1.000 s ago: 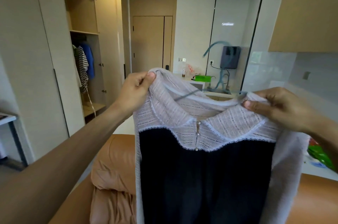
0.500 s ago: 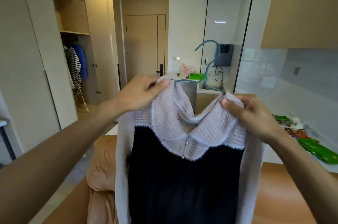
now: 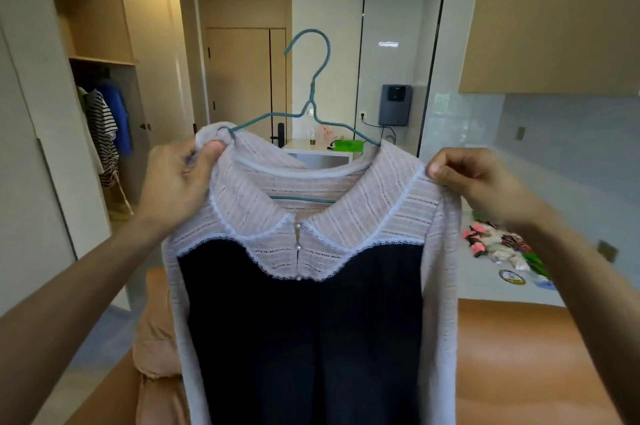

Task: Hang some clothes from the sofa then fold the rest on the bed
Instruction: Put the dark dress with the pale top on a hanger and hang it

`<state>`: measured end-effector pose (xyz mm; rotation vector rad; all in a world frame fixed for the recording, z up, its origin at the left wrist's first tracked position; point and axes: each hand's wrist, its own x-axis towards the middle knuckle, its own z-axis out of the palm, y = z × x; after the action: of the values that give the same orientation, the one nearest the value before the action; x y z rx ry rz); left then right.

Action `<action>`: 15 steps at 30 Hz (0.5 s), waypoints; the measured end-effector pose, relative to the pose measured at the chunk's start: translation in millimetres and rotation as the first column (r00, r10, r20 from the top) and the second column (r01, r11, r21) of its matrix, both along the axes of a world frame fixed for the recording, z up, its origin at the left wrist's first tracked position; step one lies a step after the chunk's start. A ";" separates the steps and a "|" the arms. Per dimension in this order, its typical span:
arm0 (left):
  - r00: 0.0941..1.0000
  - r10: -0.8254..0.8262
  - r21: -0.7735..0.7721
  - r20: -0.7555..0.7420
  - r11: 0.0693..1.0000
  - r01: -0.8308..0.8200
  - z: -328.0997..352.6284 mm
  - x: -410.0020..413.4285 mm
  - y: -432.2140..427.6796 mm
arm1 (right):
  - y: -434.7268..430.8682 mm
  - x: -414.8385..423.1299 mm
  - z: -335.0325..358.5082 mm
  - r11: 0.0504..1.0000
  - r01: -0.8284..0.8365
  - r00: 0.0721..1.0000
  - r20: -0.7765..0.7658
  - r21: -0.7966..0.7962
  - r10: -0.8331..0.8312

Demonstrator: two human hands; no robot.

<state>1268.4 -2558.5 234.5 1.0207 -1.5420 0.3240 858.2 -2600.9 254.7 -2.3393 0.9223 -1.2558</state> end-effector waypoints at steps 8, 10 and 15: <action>0.994 0.049 0.010 -0.101 0.999 -0.048 -3.2 19.8 -6.2 | 5.4 -12.8 5.0 0.992 0.120 0.992 -0.038 -0.024 -0.121; 0.989 0.052 -0.005 -0.136 0.999 -0.053 1.2 20.8 -1.4 | 10.0 -18.3 11.1 0.990 0.132 0.991 -0.003 -0.049 -0.133; 0.991 0.021 -0.008 -0.129 1.000 -0.023 4.5 13.4 5.6 | 14.0 -3.5 25.8 0.984 0.145 0.981 -0.113 -0.104 -0.157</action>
<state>1281.8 -2552.8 239.0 1.0320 -1.4122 0.2749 854.7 -2586.9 280.5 -2.4835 1.1212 -1.2515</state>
